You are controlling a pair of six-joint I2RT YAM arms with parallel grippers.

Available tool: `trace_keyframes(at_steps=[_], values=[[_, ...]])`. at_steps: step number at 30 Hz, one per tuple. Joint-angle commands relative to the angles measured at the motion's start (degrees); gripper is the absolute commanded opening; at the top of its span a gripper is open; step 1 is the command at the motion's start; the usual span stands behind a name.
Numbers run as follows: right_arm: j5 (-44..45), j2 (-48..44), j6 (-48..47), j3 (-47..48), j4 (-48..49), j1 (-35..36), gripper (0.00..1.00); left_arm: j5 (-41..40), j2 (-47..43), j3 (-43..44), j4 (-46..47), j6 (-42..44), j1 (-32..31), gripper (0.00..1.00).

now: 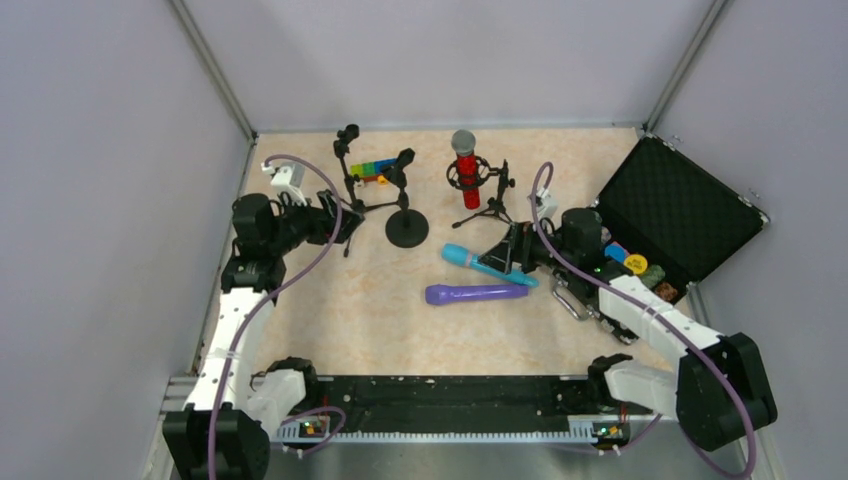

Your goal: Attach the microphones to the stand

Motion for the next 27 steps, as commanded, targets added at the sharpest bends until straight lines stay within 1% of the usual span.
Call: trace_keyframes(at_steps=[1,5,8,11,12,16,17,19,23,27], values=[[-3.37,-2.18,3.2,2.1,2.87,-0.18,0.86,4.48,-1.02,-2.38,9.93,1.92,0.08,0.92],[-4.46,-0.91,2.88,3.48,3.33,-0.17,0.86,10.44,-0.19,-2.01,17.45,0.9,0.04,0.92],[-5.38,0.92,2.9,4.13,3.49,-0.24,0.86,12.54,1.09,-0.32,21.74,-0.78,-0.01,0.93],[-7.14,2.98,3.53,4.53,4.29,-0.17,0.86,13.13,3.73,2.74,23.34,-2.64,-0.06,0.95],[-7.6,3.5,3.59,4.47,4.52,-0.17,0.86,13.54,4.91,3.88,23.64,-3.42,-0.08,0.98],[-7.51,4.8,4.63,3.06,7.1,-0.18,0.86,13.9,9.59,8.66,24.12,-5.48,-1.46,0.99],[-7.61,5.16,4.8,2.78,7.57,-0.19,0.86,13.72,10.55,9.85,23.85,-5.35,-2.83,0.99],[-8.01,6.01,4.98,2.53,8.14,-0.17,0.86,11.97,12.17,12.24,22.54,-3.8,-5.04,0.99],[-8.79,7.74,4.19,3.12,7.39,-0.25,0.86,4.05,15.25,16.42,19.54,-1.0,-9.12,0.99],[-8.57,8.8,2.52,4.14,5.86,-0.17,0.86,-1.43,19.75,21.66,14.4,5.14,-12.96,0.99]])
